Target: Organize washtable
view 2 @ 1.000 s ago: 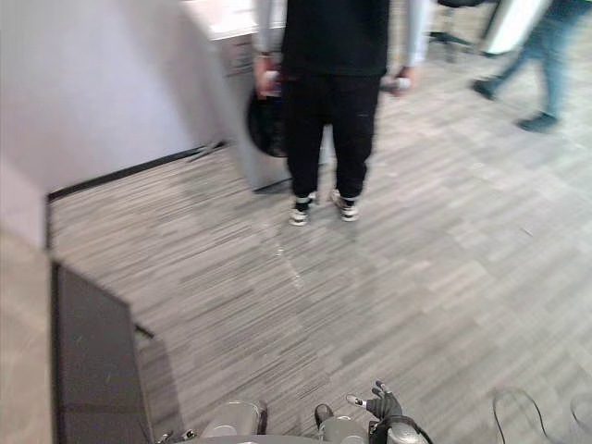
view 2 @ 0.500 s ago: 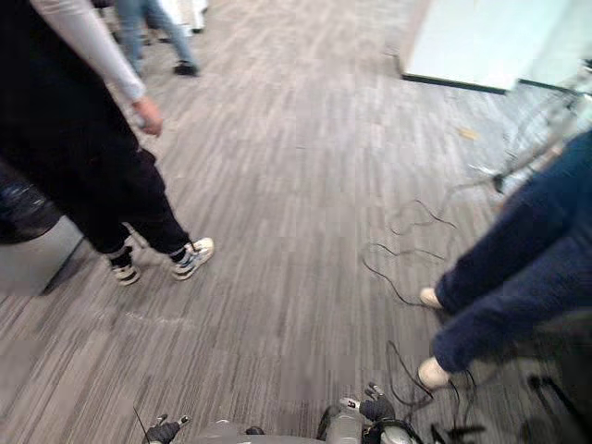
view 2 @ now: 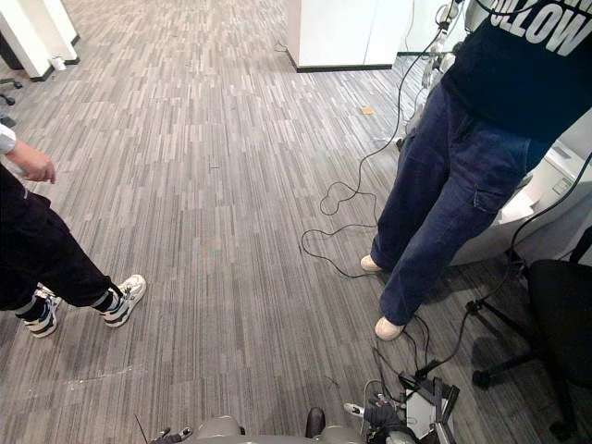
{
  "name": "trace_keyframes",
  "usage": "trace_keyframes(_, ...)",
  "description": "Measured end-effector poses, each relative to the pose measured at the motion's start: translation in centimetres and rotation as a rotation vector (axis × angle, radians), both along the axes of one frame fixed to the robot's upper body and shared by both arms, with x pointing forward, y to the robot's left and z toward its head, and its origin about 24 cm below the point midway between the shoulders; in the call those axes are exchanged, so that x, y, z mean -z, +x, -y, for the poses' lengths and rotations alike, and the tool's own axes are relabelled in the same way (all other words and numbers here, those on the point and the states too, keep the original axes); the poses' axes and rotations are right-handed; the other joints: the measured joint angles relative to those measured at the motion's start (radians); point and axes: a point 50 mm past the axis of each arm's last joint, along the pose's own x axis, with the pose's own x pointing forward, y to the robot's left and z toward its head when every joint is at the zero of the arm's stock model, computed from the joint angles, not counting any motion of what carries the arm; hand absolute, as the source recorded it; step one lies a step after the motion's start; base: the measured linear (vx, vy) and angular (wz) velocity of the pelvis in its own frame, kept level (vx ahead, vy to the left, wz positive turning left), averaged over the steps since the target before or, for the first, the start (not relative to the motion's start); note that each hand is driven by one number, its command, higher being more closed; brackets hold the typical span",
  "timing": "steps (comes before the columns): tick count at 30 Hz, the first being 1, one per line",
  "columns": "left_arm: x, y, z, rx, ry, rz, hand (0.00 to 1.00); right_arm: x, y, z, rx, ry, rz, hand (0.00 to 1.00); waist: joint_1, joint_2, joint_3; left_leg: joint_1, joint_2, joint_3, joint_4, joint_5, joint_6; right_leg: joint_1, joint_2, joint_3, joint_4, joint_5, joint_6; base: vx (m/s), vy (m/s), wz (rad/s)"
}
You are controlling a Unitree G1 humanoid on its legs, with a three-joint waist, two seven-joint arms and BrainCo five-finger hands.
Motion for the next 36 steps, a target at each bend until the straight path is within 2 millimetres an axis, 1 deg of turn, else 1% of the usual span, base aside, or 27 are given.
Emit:
trace_keyframes(1, 0.0, 0.1, 0.1, 0.005, -0.002, 0.001, 0.00, 0.0, 0.0, 0.1, 0.000, -0.002, -0.001, 0.00, 0.000, 0.009, -0.004, 0.020, -0.013, 0.000, -0.058, -0.005, -0.012, -0.006, -0.003, 0.003, -0.006, 0.005, 0.007, 0.03, 0.180, -0.09)
trace_keyframes(2, -0.1, 0.6, 0.0, 0.010, 0.001, 0.015, 0.00, 0.1, -0.2, -0.2, 0.003, 0.004, -0.016, 0.00, 0.006, -0.001, -0.003, 0.036, -0.050, 0.026, -0.126, 0.022, -0.016, -0.013, -0.032, 0.023, -0.028, 0.023, 0.025, 0.05, 0.170, -0.07)
trace_keyframes(3, -0.1, 0.6, 0.0, 0.011, 0.005, 0.014, 0.00, 0.2, -0.2, -0.2, 0.002, 0.006, -0.021, 0.00, 0.005, -0.014, -0.011, 0.037, -0.075, 0.036, -0.153, 0.037, 0.005, -0.011, -0.053, 0.026, -0.061, 0.058, 0.030, 0.06, 0.174, -0.08)
trace_keyframes(4, -0.1, 0.6, 0.0, 0.012, 0.004, 0.012, 0.00, 0.2, -0.1, -0.2, 0.003, 0.006, -0.022, 0.00, 0.005, -0.012, -0.011, 0.037, -0.085, 0.037, -0.157, 0.041, 0.012, -0.009, -0.060, 0.029, -0.072, 0.066, 0.035, 0.07, 0.197, -0.03)
trace_keyframes(6, -0.1, 0.9, 0.2, 0.039, 0.002, 0.012, 0.00, 0.2, -0.1, -0.1, 0.001, 0.005, -0.021, 0.00, 0.001, -0.003, -0.012, 0.057, -0.120, 0.045, -0.172, 0.042, 0.013, 0.005, -0.090, 0.036, -0.100, 0.082, 0.050, 0.07, 0.214, -0.01)
trace_keyframes(7, -0.1, 1.0, 0.3, 0.044, 0.001, 0.014, 0.00, 0.2, -0.1, -0.1, 0.000, 0.004, -0.021, 0.00, 0.001, -0.002, -0.013, 0.066, -0.129, 0.044, -0.179, 0.042, 0.013, 0.016, -0.094, 0.037, -0.110, 0.085, 0.053, 0.09, 0.178, 0.01)
trace_keyframes(9, -0.1, 1.2, 0.3, 0.068, 0.008, 0.014, 0.00, 0.2, -0.2, -0.2, -0.011, 0.004, -0.028, 0.00, 0.000, 0.002, -0.029, 0.108, -0.156, 0.043, -0.210, 0.042, 0.013, 0.059, -0.110, 0.034, -0.141, 0.089, 0.059, 0.10, 0.147, 0.01)
trace_keyframes(13, 0.0, 1.1, 0.4, 0.093, 0.009, 0.005, 0.00, 0.4, -0.6, -0.6, -0.030, 0.009, -0.045, 0.00, 0.000, 0.000, -0.047, 0.149, -0.183, 0.029, -0.237, 0.043, 0.015, 0.094, -0.129, 0.022, -0.156, 0.088, 0.061, 0.09, 0.115, 0.00)
trace_keyframes(16, 0.1, 0.9, 0.4, 0.107, 0.010, -0.011, 0.00, 0.5, -1.0, -0.7, -0.035, 0.013, -0.063, 0.00, -0.001, -0.005, -0.065, 0.151, -0.193, 0.015, -0.235, 0.043, 0.015, 0.099, -0.139, 0.017, -0.157, 0.089, 0.061, 0.08, 0.074, 0.07)
trace_keyframes(20, 0.2, 0.6, 0.4, 0.105, 0.007, -0.023, 0.00, 0.6, -1.3, -0.8, -0.034, 0.013, -0.068, 0.00, -0.002, -0.004, -0.071, 0.175, -0.203, -0.009, -0.234, 0.043, 0.016, 0.137, -0.148, -0.014, -0.157, 0.088, 0.061, 0.05, 0.036, 0.09)
trace_keyframes(21, 0.2, 0.6, 0.4, 0.105, 0.007, -0.023, 0.00, 0.6, -1.2, -0.9, -0.038, 0.015, -0.067, 0.00, -0.002, -0.007, -0.069, 0.175, -0.202, -0.012, -0.224, 0.043, 0.016, 0.138, -0.149, -0.025, -0.141, 0.077, 0.068, 0.02, 0.003, 0.12)
trace_keyframes(22, 0.1, 0.5, 0.3, 0.105, 0.009, -0.024, 0.00, 0.6, -1.2, -1.0, -0.041, 0.018, -0.066, 0.00, -0.002, -0.010, -0.067, 0.169, -0.201, -0.014, -0.211, 0.043, 0.016, 0.133, -0.151, -0.030, -0.125, 0.064, 0.064, 0.03, -0.041, 0.18)
trace_keyframes(23, 0.0, 0.5, -0.2, 0.103, 0.021, -0.024, 0.00, 0.6, -1.1, -1.4, -0.043, 0.027, -0.062, 0.00, -0.006, -0.017, -0.057, 0.139, -0.197, -0.031, -0.138, 0.042, 0.016, 0.114, -0.152, -0.032, -0.068, 0.001, 0.034, 0.04, -0.075, 0.31)
trace_keyframes(24, -0.1, 0.6, -0.8, 0.085, 0.034, -0.019, 0.00, 0.5, -0.7, -1.7, -0.052, 0.032, -0.045, 0.00, -0.013, -0.034, -0.036, 0.086, -0.182, -0.052, -0.005, 0.038, 0.019, 0.111, -0.138, -0.028, -0.016, -0.057, 0.010, 0.03, -0.149, 0.40)
trace_keyframes(25, -0.1, 0.5, -1.1, 0.064, 0.037, -0.017, 0.00, 0.4, -0.4, -1.8, -0.062, 0.031, -0.034, 0.00, -0.020, -0.040, -0.027, 0.046, -0.169, -0.059, 0.082, 0.038, 0.019, 0.111, -0.125, -0.028, 0.003, -0.075, 0.007, -0.03, -0.181, 0.39)
trace_keyframes(26, -0.1, 0.1, -1.4, 0.028, 0.038, -0.022, 0.00, 0.3, -0.2, -1.7, -0.084, 0.021, -0.022, 0.00, -0.021, -0.030, -0.017, -0.030, -0.126, -0.058, 0.256, 0.040, 0.020, 0.117, -0.100, -0.036, 0.024, -0.094, 0.014, 0.00, -0.125, 0.15)
trace_keyframes(27, 0.0, -0.2, -1.1, 0.023, 0.031, -0.033, 0.00, 0.2, 0.1, -1.4, -0.083, 0.016, -0.013, 0.00, -0.012, -0.016, 0.011, -0.080, -0.102, -0.055, 0.399, 0.067, 0.038, 0.150, -0.092, -0.035, 0.045, -0.122, 0.039, 0.02, -0.031, 0.00)
trace_keyframes(28, 0.0, -0.4, -1.0, 0.018, 0.026, -0.039, 0.00, 0.2, 0.3, -1.5, -0.084, 0.016, -0.012, 0.00, -0.006, -0.033, 0.028, -0.090, -0.089, -0.057, 0.442, 0.073, 0.034, 0.163, -0.097, -0.032, 0.050, -0.136, 0.040, 0.07, 0.036, -0.08)
trace_keyframes(29, 0.0, -0.6, -1.2, 0.007, 0.028, -0.043, 0.00, 0.0, 0.8, -1.7, -0.098, 0.016, 0.003, 0.00, 0.004, -0.038, 0.030, -0.108, -0.087, -0.056, 0.443, 0.023, 0.034, 0.168, -0.108, -0.029, 0.057, -0.147, 0.031, 0.04, 0.020, 0.16)
trace_keyframes(30, 0.0, -0.5, -1.2, 0.009, 0.029, -0.039, 0.00, -0.1, 1.3, -1.5, -0.129, 0.005, 0.006, 0.00, 0.004, -0.044, 0.036, -0.172, -0.101, -0.057, 0.358, -0.039, 0.035, 0.159, -0.128, -0.032, 0.056, -0.159, 0.039, 0.04, 0.022, 0.20)
trace_keyframes(31, -0.1, -0.3, -1.1, 0.013, 0.029, -0.030, 0.00, -0.1, 1.5, -1.3, -0.134, -0.001, 0.006, 0.00, 0.006, -0.049, 0.046, -0.211, -0.113, -0.061, 0.288, -0.038, 0.035, 0.152, -0.145, -0.029, 0.056, -0.165, 0.047, 0.07, 0.088, 0.19)
trace_keyframes(32, -0.1, -0.1, -1.0, 0.014, 0.028, -0.023, 0.00, -0.3, 2.1, -1.2, -0.139, -0.007, 0.015, 0.00, 0.008, -0.043, 0.059, -0.251, -0.123, -0.063, 0.201, -0.026, 0.026, 0.144, -0.163, -0.026, 0.056, -0.173, 0.058, 0.06, 0.117, 0.00)
trace_keyframes(33, 0.0, -0.2, -0.8, 0.011, 0.025, -0.024, 0.00, -0.3, 2.2, -1.1, -0.140, -0.010, 0.018, 0.00, 0.008, -0.039, 0.064, -0.273, -0.124, -0.065, 0.137, -0.010, 0.002, 0.139, -0.173, -0.023, 0.056, -0.180, 0.069, 0.10, 0.210, -0.13)
trace_keyframes(34, 0.1, -0.9, -0.4, 0.004, 0.014, -0.040, 0.00, -0.2, 1.8, -0.9, -0.139, -0.015, 0.008, 0.00, 0.013, -0.020, 0.067, -0.295, -0.112, -0.074, 0.029, 0.013, -0.032, 0.128, -0.179, -0.008, 0.056, -0.196, 0.094, 0.17, 0.294, -0.40)
trace_keyframes(35, 0.3, -1.8, -0.2, -0.002, 0.008, -0.063, 0.00, -0.2, 1.5, -0.7, -0.132, -0.017, 0.004, 0.00, 0.028, -0.014, 0.067, -0.310, -0.100, -0.056, 0.074, 0.046, -0.025, 0.135, -0.190, 0.020, 0.062, -0.212, 0.113, 0.23, 0.346, -0.49)
trace_keyframes(36, 0.3, -2.1, -0.1, -0.004, 0.004, -0.069, 0.00, -0.2, 1.5, -0.6, -0.132, -0.018, 0.002, 0.00, 0.032, -0.016, 0.064, -0.315, -0.104, -0.056, 0.104, 0.045, -0.007, 0.139, -0.198, 0.033, 0.068, -0.227, 0.119, 0.54, 0.546, -0.56)
